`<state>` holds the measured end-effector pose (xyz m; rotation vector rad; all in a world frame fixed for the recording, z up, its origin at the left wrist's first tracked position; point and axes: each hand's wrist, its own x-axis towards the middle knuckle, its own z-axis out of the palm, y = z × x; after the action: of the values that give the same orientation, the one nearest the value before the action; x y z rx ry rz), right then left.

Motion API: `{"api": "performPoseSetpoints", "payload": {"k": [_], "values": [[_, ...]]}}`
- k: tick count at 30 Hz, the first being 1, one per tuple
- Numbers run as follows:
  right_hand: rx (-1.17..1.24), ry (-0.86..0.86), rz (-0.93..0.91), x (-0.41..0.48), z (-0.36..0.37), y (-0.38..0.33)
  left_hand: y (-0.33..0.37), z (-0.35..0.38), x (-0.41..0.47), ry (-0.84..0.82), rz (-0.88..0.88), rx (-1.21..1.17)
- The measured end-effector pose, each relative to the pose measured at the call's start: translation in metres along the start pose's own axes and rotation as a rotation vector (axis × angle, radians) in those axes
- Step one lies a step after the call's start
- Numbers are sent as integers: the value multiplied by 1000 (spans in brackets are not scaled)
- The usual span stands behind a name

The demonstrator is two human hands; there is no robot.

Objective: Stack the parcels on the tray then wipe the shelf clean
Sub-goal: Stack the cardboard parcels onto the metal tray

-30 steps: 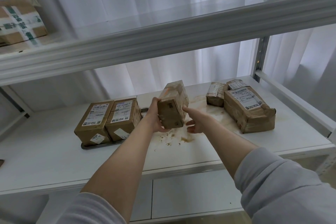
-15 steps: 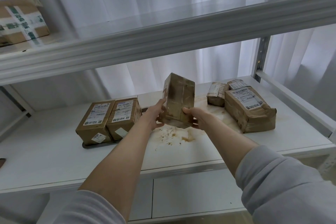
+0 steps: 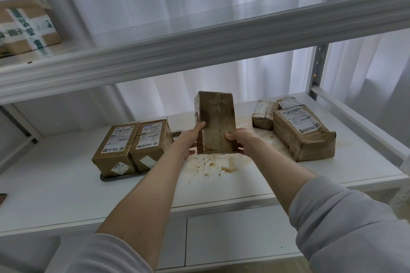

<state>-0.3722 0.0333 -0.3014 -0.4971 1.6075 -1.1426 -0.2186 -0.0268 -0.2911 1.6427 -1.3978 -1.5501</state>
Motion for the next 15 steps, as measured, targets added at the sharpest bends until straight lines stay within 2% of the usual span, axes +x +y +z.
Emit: {"api": "performPoseSetpoints", "payload": {"k": [5, 15], "values": [[14, -1, 0, 3, 0, 0, -2, -1, 1, 12, 65, -28], [121, -2, 1, 1, -1, 5, -3, -6, 6, 99, 77, -42]]}}
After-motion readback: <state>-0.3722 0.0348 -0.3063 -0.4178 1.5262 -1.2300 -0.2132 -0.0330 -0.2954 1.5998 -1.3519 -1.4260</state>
